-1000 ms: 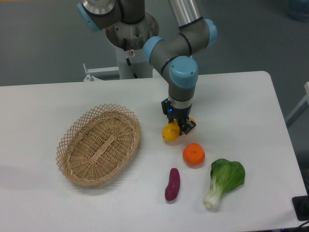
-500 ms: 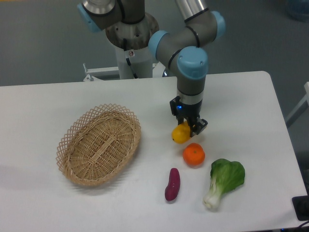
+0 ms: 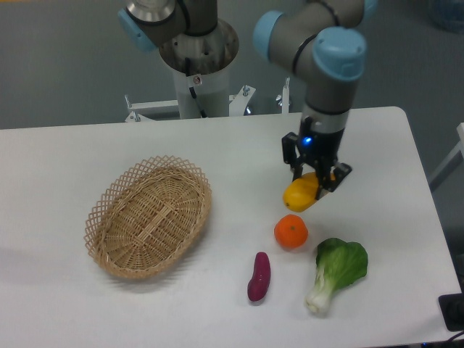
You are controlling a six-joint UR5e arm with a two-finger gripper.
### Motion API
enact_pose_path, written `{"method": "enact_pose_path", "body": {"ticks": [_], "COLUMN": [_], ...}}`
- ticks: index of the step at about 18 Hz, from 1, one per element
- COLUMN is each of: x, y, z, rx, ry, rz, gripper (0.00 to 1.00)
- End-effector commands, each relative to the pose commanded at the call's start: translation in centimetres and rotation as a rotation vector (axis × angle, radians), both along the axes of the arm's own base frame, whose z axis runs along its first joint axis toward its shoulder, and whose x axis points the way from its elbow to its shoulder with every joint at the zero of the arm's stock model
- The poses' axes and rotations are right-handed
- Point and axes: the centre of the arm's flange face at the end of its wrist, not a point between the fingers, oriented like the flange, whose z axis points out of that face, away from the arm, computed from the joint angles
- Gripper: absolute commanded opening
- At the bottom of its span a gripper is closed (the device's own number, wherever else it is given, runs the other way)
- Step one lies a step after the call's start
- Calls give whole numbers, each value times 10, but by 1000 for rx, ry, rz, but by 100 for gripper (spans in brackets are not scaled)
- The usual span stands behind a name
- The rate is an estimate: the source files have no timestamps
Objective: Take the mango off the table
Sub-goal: 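Lift the grasped mango up and away from the orange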
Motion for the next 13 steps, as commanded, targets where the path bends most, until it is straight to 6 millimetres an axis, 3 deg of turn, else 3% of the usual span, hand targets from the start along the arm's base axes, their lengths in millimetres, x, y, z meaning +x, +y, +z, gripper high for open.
{"method": "enact_pose_path", "body": {"ticks": [5,13], "x": [-22,-38], "y": [-21,-46], "z": [25,26], "rx": [16,4], "ry": [-7,20], "rz": [19,-26], "gripper": [56,56]}}
